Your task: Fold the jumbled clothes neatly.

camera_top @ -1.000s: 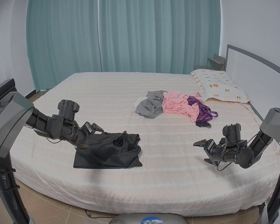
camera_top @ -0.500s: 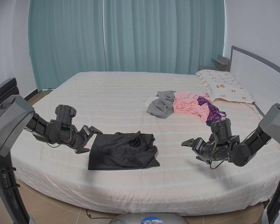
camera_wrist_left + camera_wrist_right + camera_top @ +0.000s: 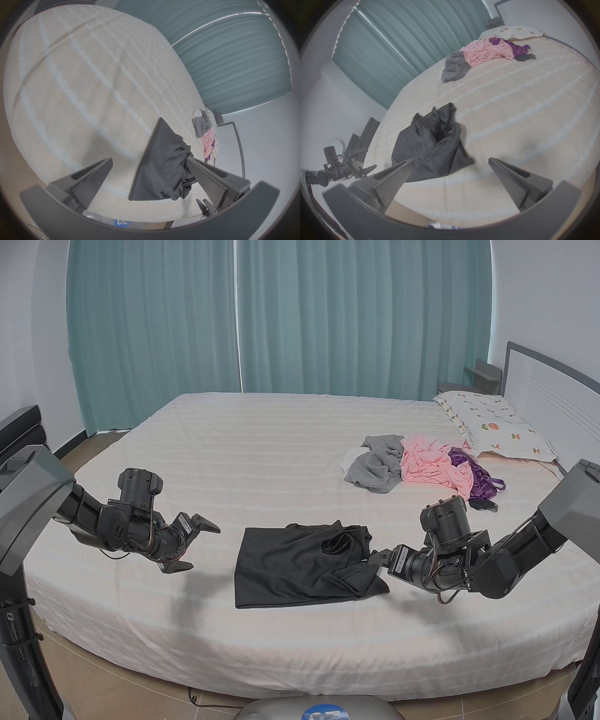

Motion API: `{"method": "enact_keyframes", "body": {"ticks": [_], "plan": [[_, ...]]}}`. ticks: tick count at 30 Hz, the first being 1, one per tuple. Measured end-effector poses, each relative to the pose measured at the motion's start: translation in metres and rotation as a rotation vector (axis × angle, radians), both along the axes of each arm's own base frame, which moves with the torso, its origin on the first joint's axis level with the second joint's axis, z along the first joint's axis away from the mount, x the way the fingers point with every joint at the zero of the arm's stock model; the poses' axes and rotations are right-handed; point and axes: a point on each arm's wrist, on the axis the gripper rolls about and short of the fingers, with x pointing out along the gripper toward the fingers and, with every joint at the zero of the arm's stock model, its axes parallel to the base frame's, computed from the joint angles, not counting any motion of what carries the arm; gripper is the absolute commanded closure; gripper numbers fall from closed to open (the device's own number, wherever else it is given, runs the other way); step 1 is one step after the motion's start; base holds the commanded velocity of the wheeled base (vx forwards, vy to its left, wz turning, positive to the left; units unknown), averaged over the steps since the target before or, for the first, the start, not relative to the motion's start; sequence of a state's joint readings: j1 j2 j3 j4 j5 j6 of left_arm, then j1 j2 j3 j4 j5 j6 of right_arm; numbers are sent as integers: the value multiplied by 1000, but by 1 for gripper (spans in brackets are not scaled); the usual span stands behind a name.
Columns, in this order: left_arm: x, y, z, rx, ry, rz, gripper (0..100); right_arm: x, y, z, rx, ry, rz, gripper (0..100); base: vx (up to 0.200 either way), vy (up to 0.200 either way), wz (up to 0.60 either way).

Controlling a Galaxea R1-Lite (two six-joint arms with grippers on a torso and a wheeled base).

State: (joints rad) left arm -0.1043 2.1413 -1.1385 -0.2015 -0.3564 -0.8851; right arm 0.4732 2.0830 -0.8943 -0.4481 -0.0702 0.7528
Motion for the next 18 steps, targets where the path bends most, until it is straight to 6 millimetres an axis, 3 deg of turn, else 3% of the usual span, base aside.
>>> {"method": "enact_keyframes", "body": {"ticks": [8,18], "plan": [[-1,0,-2,1,6,-1,0,3,12,-10,-73,38,40,0,0,200,0],[-1,0,-4,3,12,-1,0,14,14,-12,-325,18,28,0,0,0,0]]}}
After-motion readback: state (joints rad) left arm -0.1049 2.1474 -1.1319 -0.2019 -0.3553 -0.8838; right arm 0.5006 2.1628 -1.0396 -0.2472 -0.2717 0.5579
